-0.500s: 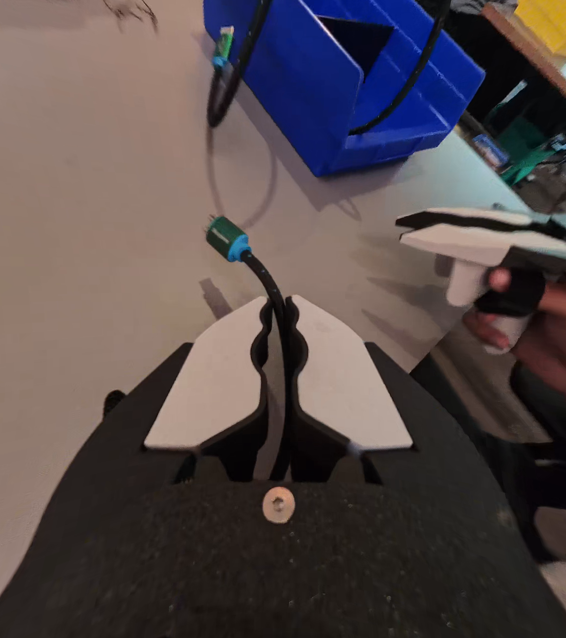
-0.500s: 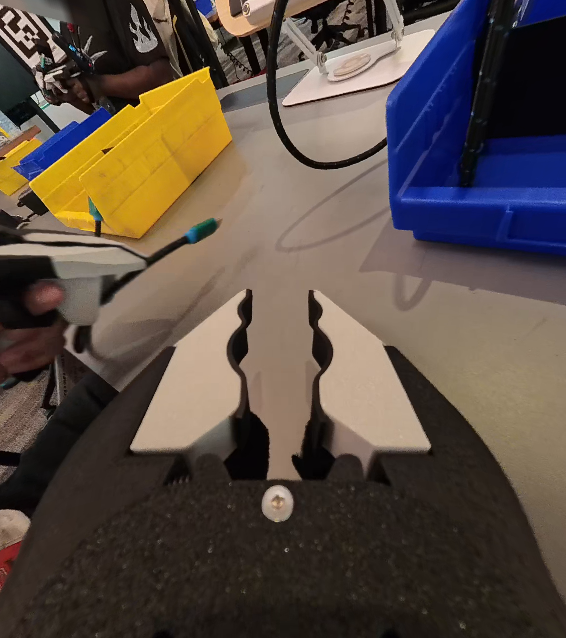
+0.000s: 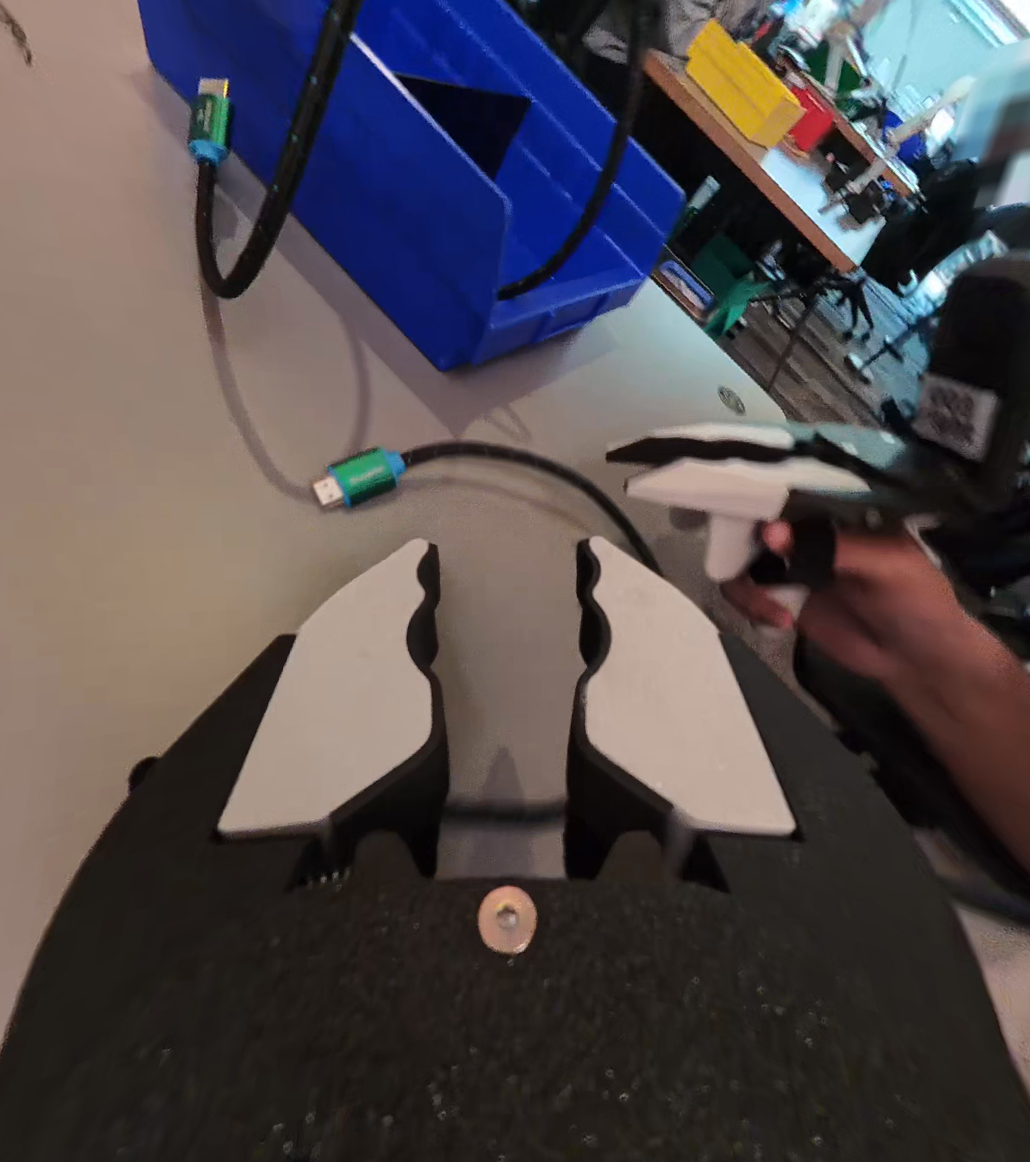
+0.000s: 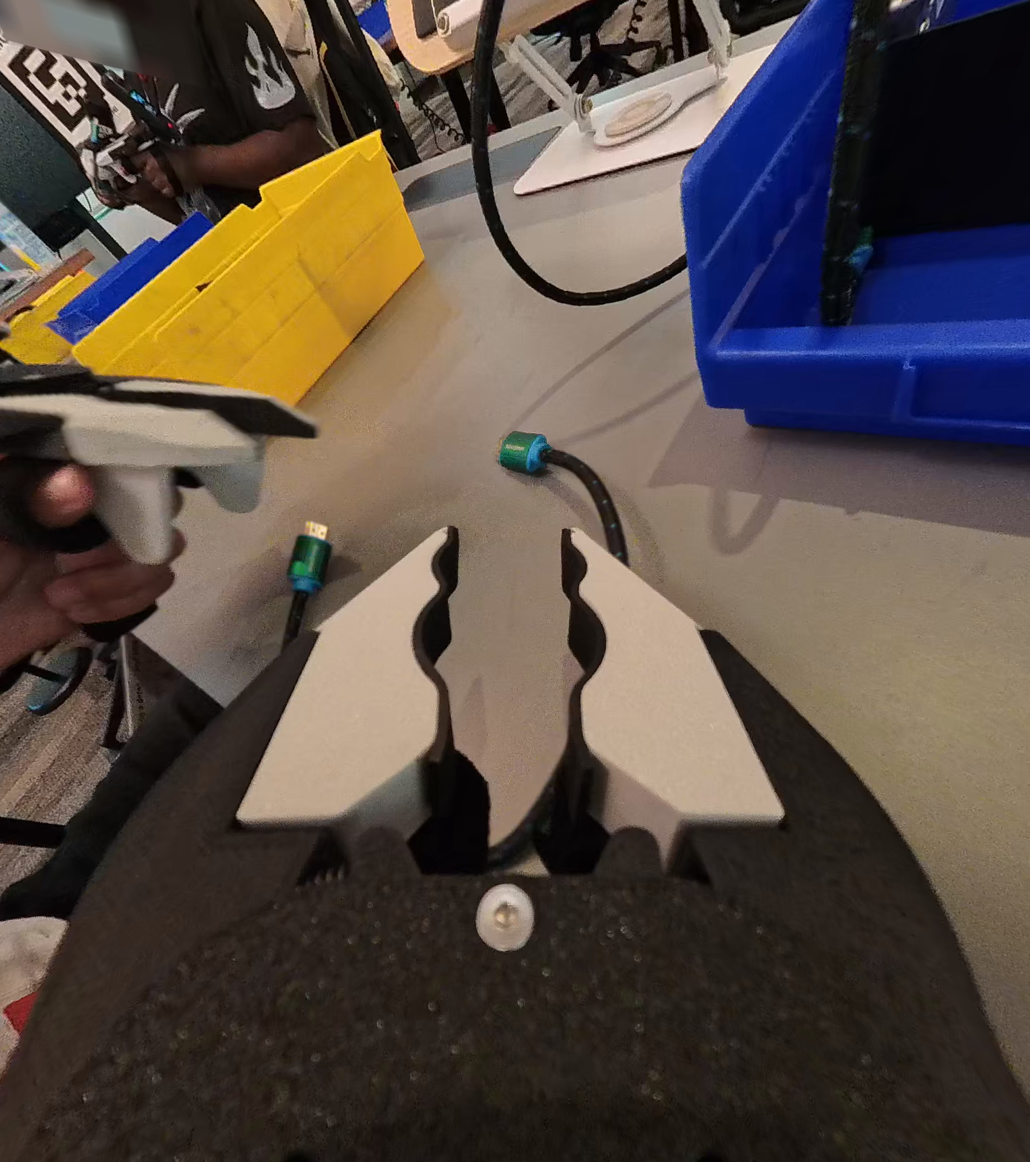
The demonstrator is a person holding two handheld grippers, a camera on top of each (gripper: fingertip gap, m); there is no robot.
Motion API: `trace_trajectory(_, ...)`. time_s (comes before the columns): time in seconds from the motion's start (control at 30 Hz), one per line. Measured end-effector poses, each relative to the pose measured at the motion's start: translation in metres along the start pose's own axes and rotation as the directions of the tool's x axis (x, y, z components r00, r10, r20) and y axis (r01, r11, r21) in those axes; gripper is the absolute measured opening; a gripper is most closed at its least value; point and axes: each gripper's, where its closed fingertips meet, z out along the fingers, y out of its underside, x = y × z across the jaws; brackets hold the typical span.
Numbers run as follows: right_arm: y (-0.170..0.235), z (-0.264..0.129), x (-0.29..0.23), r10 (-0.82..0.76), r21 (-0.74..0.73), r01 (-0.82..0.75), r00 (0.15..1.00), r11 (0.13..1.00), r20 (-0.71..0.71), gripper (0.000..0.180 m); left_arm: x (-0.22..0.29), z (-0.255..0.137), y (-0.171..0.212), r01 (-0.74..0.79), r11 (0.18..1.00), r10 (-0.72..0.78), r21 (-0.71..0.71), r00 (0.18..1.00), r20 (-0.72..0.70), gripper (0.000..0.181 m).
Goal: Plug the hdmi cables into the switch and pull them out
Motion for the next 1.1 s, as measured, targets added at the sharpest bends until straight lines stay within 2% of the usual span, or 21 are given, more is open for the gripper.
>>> trace_trajectory(0.07, -0.001, -0.002, 0.000, 0.003, 0.009, -0.003, 1.000, 1.000, 0.005, 0.032, -0.005, -0.033, 0.012, -0.083, 0.997, 0.083, -0.002, 0.996, 0.012, 0.041)
trace_trajectory(0.17, -0.004, -0.004, -0.001, -0.006, 0.024, 0.006, 1.000, 1.000, 0.004, 0.032, -0.027, -0.087, 0.026, -0.172, 0.984, 0.165, 0.055, 0.980, 0.115, 0.041)
trace_trajectory(0.27, -0.006, -0.004, -0.002, -0.021, 0.033, 0.021, 1.000, 0.999, 0.004, 0.032, -0.057, -0.136, 0.036, -0.184, 0.970, 0.142, 0.158, 0.959, 0.244, 0.041)
trace_trajectory(0.37, -0.007, -0.002, -0.003, -0.038, 0.036, 0.038, 0.999, 0.999, -0.005, 0.032, -0.084, -0.174, 0.027, -0.210, 0.952, 0.118, 0.222, 0.923, 0.366, 0.043)
trace_trajectory(0.43, -0.004, 0.001, -0.003, -0.048, 0.017, 0.048, 0.999, 0.999, -0.009, 0.032, -0.096, -0.190, 0.020, -0.219, 0.933, 0.090, 0.285, 0.910, 0.404, 0.043)
trace_trajectory(0.5, -0.004, 0.004, -0.004, -0.048, 0.014, 0.048, 0.999, 0.999, -0.007, 0.032, -0.100, -0.195, 0.017, -0.189, 0.923, 0.057, 0.336, 0.930, 0.364, 0.049)
trace_trajectory(0.67, -0.004, 0.005, 0.001, -0.058, 0.008, 0.059, 0.998, 0.998, -0.023, 0.032, -0.104, -0.193, 0.019, -0.119, 0.950, 0.035, 0.288, 0.959, 0.280, 0.056)
trace_trajectory(0.73, -0.005, 0.005, 0.000, -0.042, 0.014, 0.042, 0.999, 0.999, -0.009, 0.032, -0.103, -0.193, 0.013, -0.138, 0.965, 0.087, 0.221, 0.970, 0.227, 0.059)
trace_trajectory(0.8, -0.005, 0.005, 0.000, -0.033, 0.016, 0.033, 0.999, 0.999, 0.003, 0.032, -0.118, -0.200, 0.001, -0.156, 0.984, 0.131, 0.088, 0.962, 0.240, 0.050)
trace_trajectory(0.87, -0.004, 0.006, 0.000, -0.027, 0.010, 0.027, 1.000, 1.000, 0.015, 0.032, -0.138, -0.208, -0.020, -0.208, 0.976, 0.217, -0.063, 0.953, 0.212, 0.055)
trace_trajectory(0.97, -0.005, 0.007, -0.002, -0.012, 0.012, 0.011, 0.999, 1.000, 0.036, 0.032, -0.210, -0.225, -0.063, -0.279, 0.901, 0.385, -0.333, 0.868, 0.315, 0.060)
trace_trajectory(1.03, -0.005, 0.009, -0.002, -0.004, 0.007, 0.003, 0.999, 1.000, 0.045, 0.032, -0.258, -0.229, -0.089, -0.250, 0.832, 0.450, -0.496, 0.827, 0.337, 0.066)
trace_trajectory(1.1, -0.004, 0.011, -0.001, -0.006, 0.002, 0.006, 0.999, 1.000, 0.046, 0.032, -0.305, -0.225, -0.109, -0.186, 0.778, 0.471, -0.600, 0.805, 0.361, 0.067)
